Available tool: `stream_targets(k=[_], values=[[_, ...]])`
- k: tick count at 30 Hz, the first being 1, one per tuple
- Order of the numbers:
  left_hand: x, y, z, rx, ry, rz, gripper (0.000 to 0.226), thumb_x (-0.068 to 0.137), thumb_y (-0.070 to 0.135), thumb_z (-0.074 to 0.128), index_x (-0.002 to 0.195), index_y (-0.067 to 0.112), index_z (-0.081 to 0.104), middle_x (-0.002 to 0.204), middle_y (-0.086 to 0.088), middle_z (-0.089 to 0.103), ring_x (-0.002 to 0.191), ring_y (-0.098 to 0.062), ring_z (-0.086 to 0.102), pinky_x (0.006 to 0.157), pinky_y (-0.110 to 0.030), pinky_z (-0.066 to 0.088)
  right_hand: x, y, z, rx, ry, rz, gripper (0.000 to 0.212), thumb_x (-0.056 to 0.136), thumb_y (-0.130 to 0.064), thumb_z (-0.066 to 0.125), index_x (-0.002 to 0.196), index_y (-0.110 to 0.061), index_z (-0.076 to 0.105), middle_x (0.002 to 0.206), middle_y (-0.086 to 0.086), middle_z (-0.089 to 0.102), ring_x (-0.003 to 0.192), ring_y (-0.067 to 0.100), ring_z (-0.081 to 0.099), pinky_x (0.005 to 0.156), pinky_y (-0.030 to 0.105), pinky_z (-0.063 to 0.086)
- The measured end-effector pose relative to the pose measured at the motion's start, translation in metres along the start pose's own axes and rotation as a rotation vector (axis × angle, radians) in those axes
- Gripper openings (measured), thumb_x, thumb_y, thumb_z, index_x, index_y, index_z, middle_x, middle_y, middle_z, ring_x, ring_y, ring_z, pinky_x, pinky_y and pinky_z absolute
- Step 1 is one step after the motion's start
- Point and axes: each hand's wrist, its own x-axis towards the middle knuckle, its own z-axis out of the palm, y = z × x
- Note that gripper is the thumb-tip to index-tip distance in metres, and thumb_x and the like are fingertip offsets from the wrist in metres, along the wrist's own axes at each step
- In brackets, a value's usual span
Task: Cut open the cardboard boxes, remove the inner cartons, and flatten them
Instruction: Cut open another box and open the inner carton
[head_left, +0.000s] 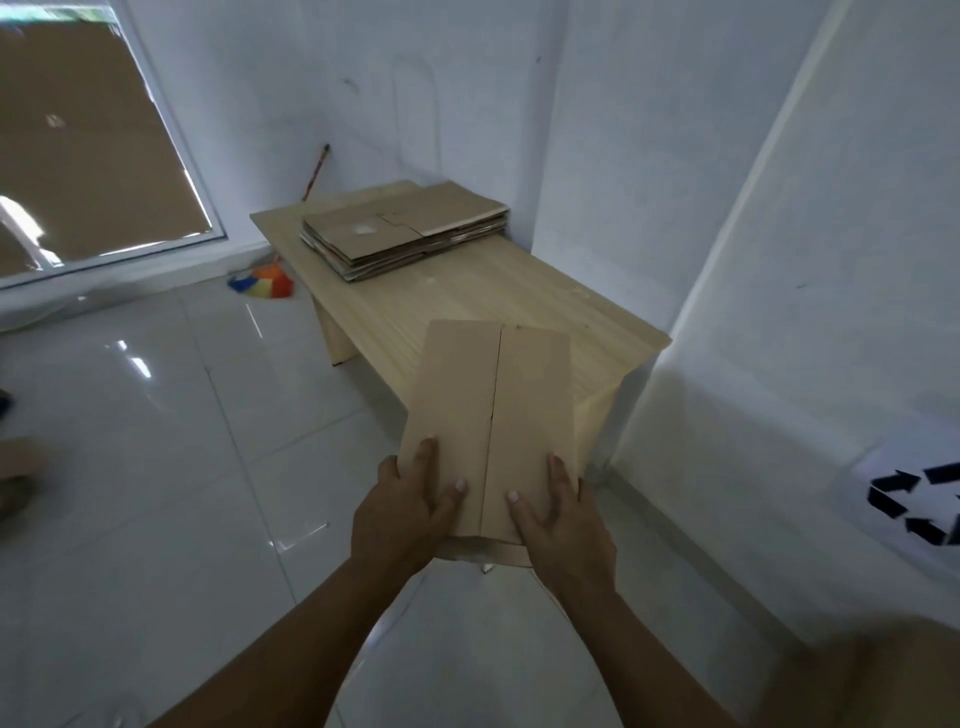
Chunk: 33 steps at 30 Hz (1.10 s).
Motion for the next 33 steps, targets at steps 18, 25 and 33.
stream_targets(k=[18,25,33], values=[[0.264,-0.068,-0.032,-0.001,-0.028,0.044,0.076,0.089,0.077,0.031,0.154,0.041,0.013,0.149,-0.015,0.036,0.124,-0.033,0.053,0.096,-0.044,0.051,0.216,-0.118,0.089,0.059,0.082,0.034,0.078,0.089,-0.073,0.045,0.155,-0.04,0.02,0.148,0.0,0.038,0.13,0.024,0.047,0.1,0.042,0.042],[0.374,-0.061,-0.049,-0.012,-0.057,0.095,0.074,0.092,0.072,0.036,0.155,0.039,0.017,0.147,-0.014,0.035,0.124,-0.032,0.052,0.096,-0.041,0.049,0.311,-0.154,0.1,0.08,0.107,0.066,0.079,0.089,-0.073,0.044,0.155,-0.041,0.018,0.149,0.001,0.037,0.129,0.026,0.048,0.099,0.044,0.044],[0.484,-0.057,-0.028,0.0,-0.184,0.187,0.075,0.09,0.074,0.04,0.155,0.044,0.017,0.151,-0.012,0.032,0.125,-0.033,0.053,0.097,-0.04,0.047,0.384,-0.166,0.118,0.07,0.176,0.239,0.078,0.089,-0.073,0.045,0.155,-0.044,0.017,0.151,0.002,0.035,0.13,0.027,0.048,0.099,0.043,0.044]])
